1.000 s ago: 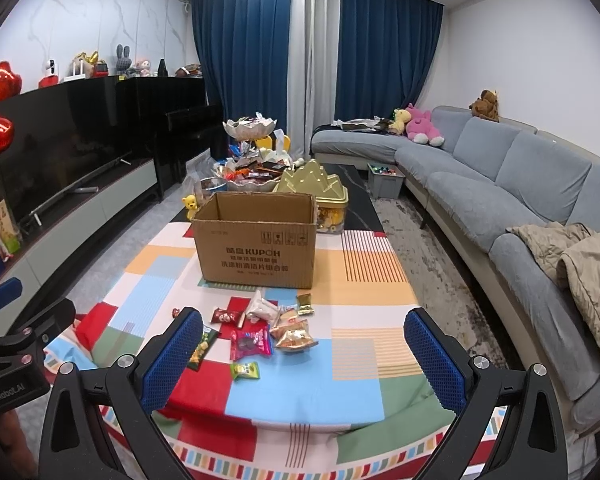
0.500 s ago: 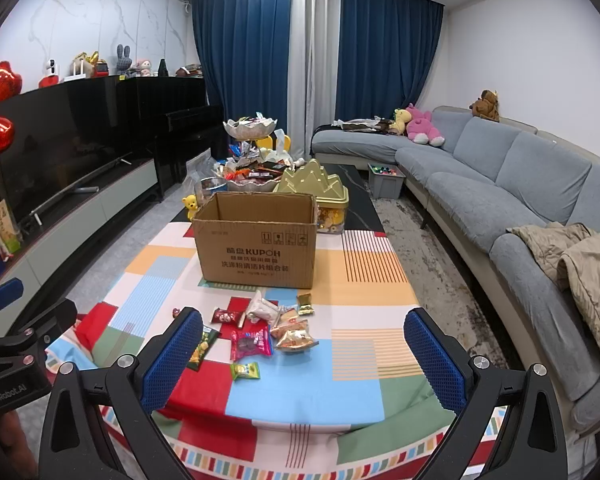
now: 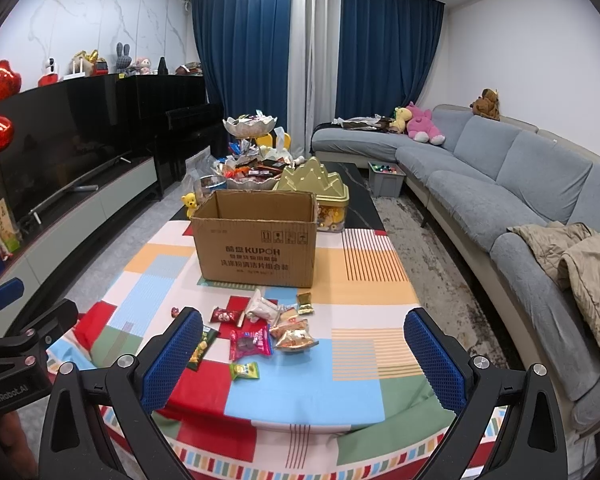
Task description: Organize snacks
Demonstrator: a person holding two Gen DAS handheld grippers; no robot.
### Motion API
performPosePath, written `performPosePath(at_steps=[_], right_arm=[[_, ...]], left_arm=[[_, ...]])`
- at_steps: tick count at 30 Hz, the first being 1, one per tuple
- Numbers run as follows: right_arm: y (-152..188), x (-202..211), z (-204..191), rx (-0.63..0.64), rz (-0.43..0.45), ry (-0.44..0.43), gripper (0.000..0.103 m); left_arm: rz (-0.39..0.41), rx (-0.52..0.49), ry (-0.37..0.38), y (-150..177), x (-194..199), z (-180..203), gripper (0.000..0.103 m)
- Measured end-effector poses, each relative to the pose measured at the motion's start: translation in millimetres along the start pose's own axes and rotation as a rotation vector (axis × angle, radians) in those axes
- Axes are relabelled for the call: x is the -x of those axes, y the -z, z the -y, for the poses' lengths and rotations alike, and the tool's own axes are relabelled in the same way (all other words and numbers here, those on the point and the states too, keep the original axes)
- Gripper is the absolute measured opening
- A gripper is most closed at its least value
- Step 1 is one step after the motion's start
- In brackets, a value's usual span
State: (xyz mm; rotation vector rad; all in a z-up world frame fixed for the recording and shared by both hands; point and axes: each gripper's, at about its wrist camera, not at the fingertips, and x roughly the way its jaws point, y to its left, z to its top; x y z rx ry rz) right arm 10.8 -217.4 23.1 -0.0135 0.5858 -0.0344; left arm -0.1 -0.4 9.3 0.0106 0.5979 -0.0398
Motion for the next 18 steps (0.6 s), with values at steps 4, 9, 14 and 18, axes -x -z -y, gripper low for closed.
performPosePath(at_steps=[4, 9, 14, 18], right_arm=[[-2.5, -6.4, -0.4, 0.004, -0.007, -0.001, 0.102], [0.6, -25.3, -2.8, 0.027, -0.031, -0.003, 0.102], [1.2, -46.9, -5.4, 0.051, -0.074, 0.009, 0.102], [2.1, -66.6, -5.0, 0.056, -0.118, 0.005, 0.102]], left_arm=[[-0.01, -0.008, -0.01, -2.2, -5.2, 0.4, 0.102], [-0.03, -0.022, -0.024, -4.2, -19.5, -0.6, 0.102], [-0.087, -0.033, -0.028, -5.4, -43.6, -0.4, 0.102], [-0.117, -0.053, -0.025, -6.3, -62.2, 2.3, 0.101]])
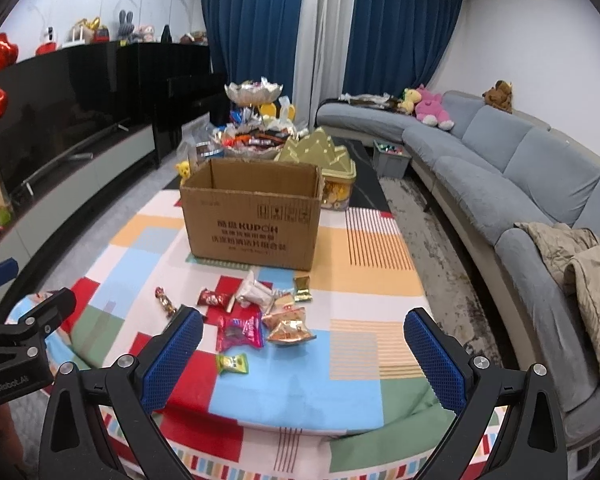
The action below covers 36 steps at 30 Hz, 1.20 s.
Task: Organize snacks
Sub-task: 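Lower the left tool onto the green cracker packet while the right tool lowers onto the small green candy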
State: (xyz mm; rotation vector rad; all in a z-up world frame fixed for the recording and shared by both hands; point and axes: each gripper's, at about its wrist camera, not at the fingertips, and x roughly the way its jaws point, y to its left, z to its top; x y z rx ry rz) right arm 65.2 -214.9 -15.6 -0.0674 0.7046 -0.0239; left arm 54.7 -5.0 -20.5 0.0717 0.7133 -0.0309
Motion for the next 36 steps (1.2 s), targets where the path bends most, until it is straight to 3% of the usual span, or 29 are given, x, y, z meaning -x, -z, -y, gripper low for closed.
performPosePath(at_steps=[16, 25, 36], right_arm=[[5.5, -76.9, -5.4, 0.032, -0.148, -0.014, 0.102], [11.2, -118.6, -2.0, 0.027, -0.239, -0.021, 0.093], [33.4, -149.0, -19.0, 0.038, -0.342, -0.095, 0.086]], left_arm=[[-0.141, -0.021, 0.02, 0.4, -74.5, 7.6, 0.096], [-0.216, -0.055, 0.041, 9.0, -115.8, 17.6, 0.091], [-0.317, -0.088, 0.074, 27.9, -158.9, 23.9, 0.083]])
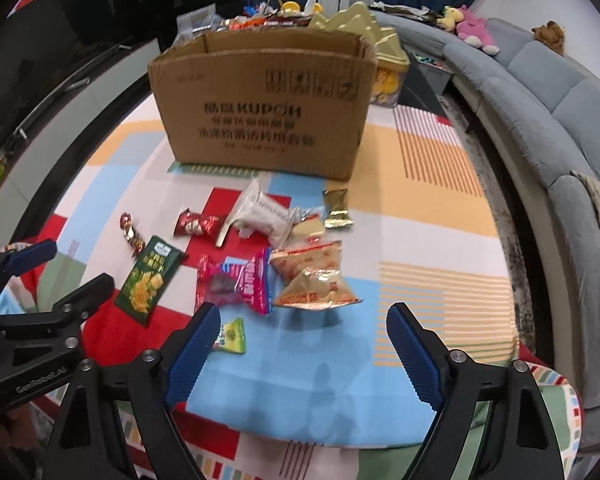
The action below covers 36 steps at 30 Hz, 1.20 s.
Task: Organize snacks
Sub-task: 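Lower the left tool onto the green cracker packet while the right tool lowers onto the small green candy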
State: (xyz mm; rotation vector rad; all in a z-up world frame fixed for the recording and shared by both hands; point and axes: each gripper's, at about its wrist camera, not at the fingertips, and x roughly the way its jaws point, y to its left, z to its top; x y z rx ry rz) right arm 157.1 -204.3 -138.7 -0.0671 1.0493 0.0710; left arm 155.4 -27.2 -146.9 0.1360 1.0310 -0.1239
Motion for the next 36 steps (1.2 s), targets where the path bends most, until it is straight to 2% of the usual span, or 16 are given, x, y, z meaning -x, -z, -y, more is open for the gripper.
performPosePath(at_steps=[12, 18, 20, 30, 35, 36], right_arm=[[12.4, -34.5, -24.3, 0.055, -0.091, -0.079, 0.077], [21.0, -47.0, -39.4, 0.108, -0.111, -0.099, 0.077], [23.3, -51.7, -43.2, 0.122, -0.12, -0.108, 0.072], [29.0, -68.5, -49.1, 0.136, -0.143, -0.132, 0.06], [29.2, -70.5, -52.2, 0.152, -0.128, -0.12, 0.057], [29.6, -70.0, -53.0, 0.16, -0.123, -0.109, 0.054]], left_arm=[[-0.084, -0.003, 0.046, 7.4, -38.7, -2.6, 0.073], [-0.083, -0.02, 0.065, 10.8, -50.7, -1.6, 0.071], [-0.088, -0.024, 0.072, 11.5, -55.2, -1.6, 0.068], [-0.093, -0.038, 0.099, 14.9, -66.5, 0.8, 0.066], [-0.094, -0.027, 0.09, 14.3, -73.9, -1.4, 0.066], [-0.091, -0.029, 0.088, 14.7, -74.6, -0.8, 0.066]])
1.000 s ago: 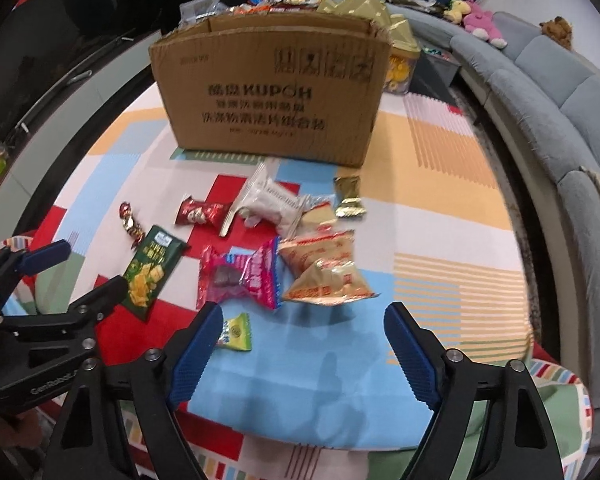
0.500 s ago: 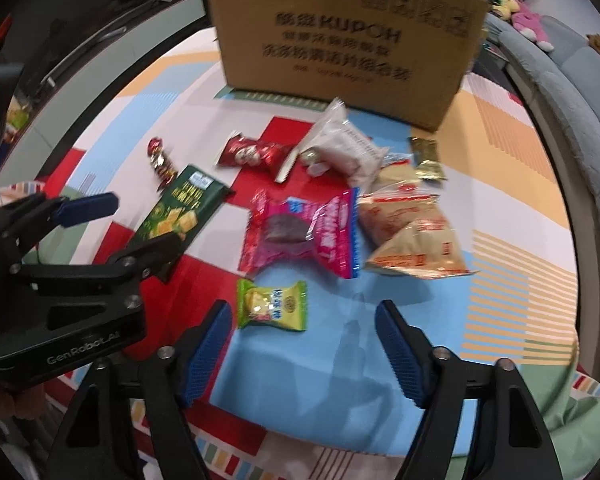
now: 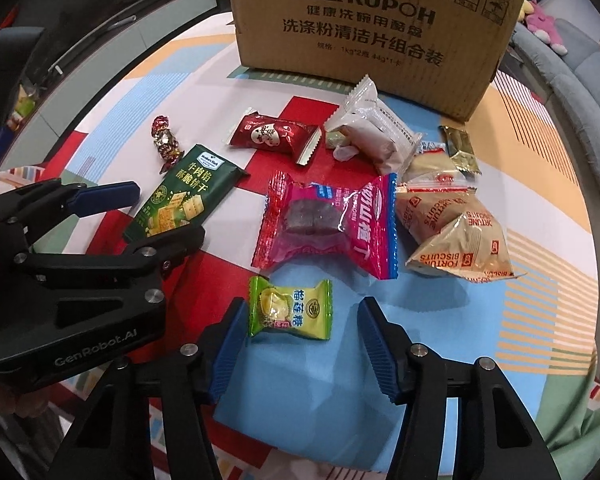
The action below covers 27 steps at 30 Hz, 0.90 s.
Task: Organize snacks
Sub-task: 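Lower the left tool onto the green cracker packet while the right tool lowers onto the small green candy, then close both tools on their snacks and carry them over the cardboard box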
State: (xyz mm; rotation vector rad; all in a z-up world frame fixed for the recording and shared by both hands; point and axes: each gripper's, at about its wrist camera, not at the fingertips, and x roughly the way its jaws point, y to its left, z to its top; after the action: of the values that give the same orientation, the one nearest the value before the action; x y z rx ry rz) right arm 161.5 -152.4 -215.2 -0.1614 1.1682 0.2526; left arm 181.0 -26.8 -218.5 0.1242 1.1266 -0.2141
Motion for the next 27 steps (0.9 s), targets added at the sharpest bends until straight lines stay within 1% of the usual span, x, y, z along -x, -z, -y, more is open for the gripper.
performPosePath(at_steps=[1, 2, 3, 5, 7, 9, 12, 16, 23, 27], right_arm=[[1.0, 1.1, 0.8, 0.004, 0.004, 0.004, 0.052], [0.5, 1.1, 1.4, 0.003, 0.006, 0.002, 0.045], [0.2, 1.4, 2.1, 0.003, 0.007, 0.004, 0.041], [0.8, 2.1, 2.7, 0.005, 0.011, 0.004, 0.038], [0.8, 2.4, 2.4, 0.009, 0.014, 0.006, 0.034], [0.9, 2.8, 2.9, 0.012, 0.014, 0.005, 0.033], [0.9, 4.2, 5.1, 0.006, 0.016, 0.008, 0.031], [-3.1, 10.5, 8.1, 0.001, 0.039, 0.023, 0.031], [-8.3, 26.9, 7.6, 0.005, 0.072, 0.035, 0.031], [-8.8, 37.4, 6.2, 0.01, 0.093, 0.044, 0.031]], left_arm=[[0.008, -0.007, -0.001, 0.3, 0.2, 1.1, 0.066], [0.012, -0.011, 0.0, 0.8, 0.3, 1.8, 0.065], [0.017, -0.016, 0.004, 1.5, 0.7, 2.8, 0.062], [0.027, -0.031, 0.01, 1.4, 1.5, 5.5, 0.057], [0.034, -0.046, 0.019, 2.3, 2.8, 8.9, 0.046], [0.04, -0.061, 0.019, 3.7, 4.0, 12.2, 0.044], [0.042, -0.059, 0.021, 5.0, 5.1, 12.9, 0.043], [0.048, -0.059, -0.002, 5.3, 7.8, 12.9, 0.042], [0.085, -0.071, -0.027, 3.6, 19.1, 12.6, 0.042], [0.108, -0.066, -0.029, 4.3, 30.1, 12.0, 0.042]])
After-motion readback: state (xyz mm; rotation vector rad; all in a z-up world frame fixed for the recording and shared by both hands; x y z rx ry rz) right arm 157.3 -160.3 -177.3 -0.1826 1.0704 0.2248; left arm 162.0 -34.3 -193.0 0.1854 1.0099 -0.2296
